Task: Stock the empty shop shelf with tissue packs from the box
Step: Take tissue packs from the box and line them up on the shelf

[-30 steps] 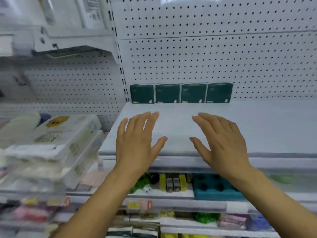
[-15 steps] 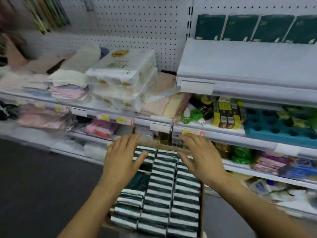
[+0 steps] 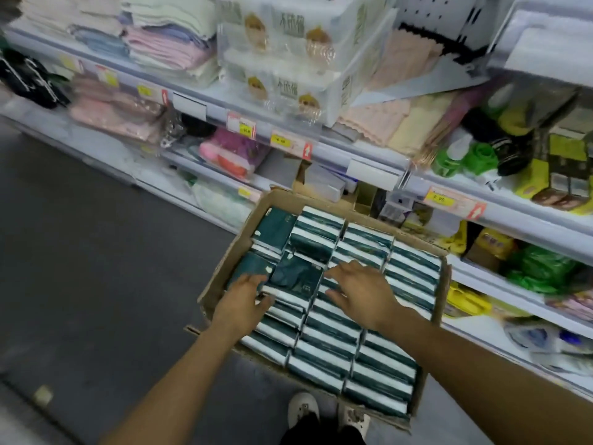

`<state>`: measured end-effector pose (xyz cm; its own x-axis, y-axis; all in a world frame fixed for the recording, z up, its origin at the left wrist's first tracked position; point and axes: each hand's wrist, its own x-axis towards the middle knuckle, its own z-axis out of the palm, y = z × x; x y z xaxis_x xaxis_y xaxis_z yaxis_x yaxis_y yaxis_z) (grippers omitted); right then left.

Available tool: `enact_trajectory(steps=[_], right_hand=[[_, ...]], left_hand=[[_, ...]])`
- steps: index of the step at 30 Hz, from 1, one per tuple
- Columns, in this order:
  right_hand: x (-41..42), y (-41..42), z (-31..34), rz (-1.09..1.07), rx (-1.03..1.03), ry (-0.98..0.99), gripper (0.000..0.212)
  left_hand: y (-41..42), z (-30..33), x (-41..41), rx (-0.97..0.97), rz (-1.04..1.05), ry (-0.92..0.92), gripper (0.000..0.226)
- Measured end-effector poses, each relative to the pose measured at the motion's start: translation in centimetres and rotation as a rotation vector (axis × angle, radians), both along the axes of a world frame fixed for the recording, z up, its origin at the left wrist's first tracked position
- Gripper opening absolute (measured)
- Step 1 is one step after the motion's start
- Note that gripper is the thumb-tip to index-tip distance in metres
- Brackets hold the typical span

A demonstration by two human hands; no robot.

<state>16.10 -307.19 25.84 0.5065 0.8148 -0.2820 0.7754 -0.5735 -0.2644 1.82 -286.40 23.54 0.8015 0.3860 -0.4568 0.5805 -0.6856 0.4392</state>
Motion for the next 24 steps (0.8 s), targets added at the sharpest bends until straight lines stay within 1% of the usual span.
enact_trajectory(steps=[2,4,7,10,12,15,18,19,21,24], right_hand=[[0.0,1.1,-1.8,0.038,-0.039,0.02,0.036],[-0.2,2.3,-3.4,0.083,-0.068,0.011,0.034],[-0.8,4.0,-5.5,0.11,-0.101,0.012,0.035],[-1.7,5.1,-7.2,0.16,-0.169,-0.026,0.041],[-2.0,5.4,-8.0,0.18,-0.201,-0.055,0.041],[-2.0,5.7,-8.8,0.173,-0.212,-0.103,0.041],[-2.0,6.1,-9.3,0.167,-0.23,-0.132,0.041],[-2.1,6.3,-9.4,0.16,-0.242,-0.133,0.038],[-2.1,6.7,-9.4,0.105,-0.241,-0.116,0.032],[-1.7,7.1,-8.7,-0.048,-0.155,-0.053,0.035]], left_hand=[[0.1,-2.0,-0.3,-0.028,-0.023,0.029,0.054],[0.4,-3.4,-0.2,-0.01,-0.032,0.034,0.057],[1.1,-4.9,0.3,-0.062,0.055,0.043,0.063],[1.7,-6.3,-0.1,-0.131,0.184,0.083,0.07],[1.7,-7.1,-0.7,-0.154,0.261,0.099,0.064],[1.6,-7.4,-1.2,-0.23,0.31,0.092,0.048],[2.2,-7.0,-1.6,-0.438,0.223,0.109,0.052],[2.2,-6.9,-1.6,-0.462,0.169,0.124,0.053],[2.0,-7.3,-1.5,-0.425,0.125,0.103,0.046],[1.6,-7.1,-0.9,-0.346,0.174,0.037,0.027]])
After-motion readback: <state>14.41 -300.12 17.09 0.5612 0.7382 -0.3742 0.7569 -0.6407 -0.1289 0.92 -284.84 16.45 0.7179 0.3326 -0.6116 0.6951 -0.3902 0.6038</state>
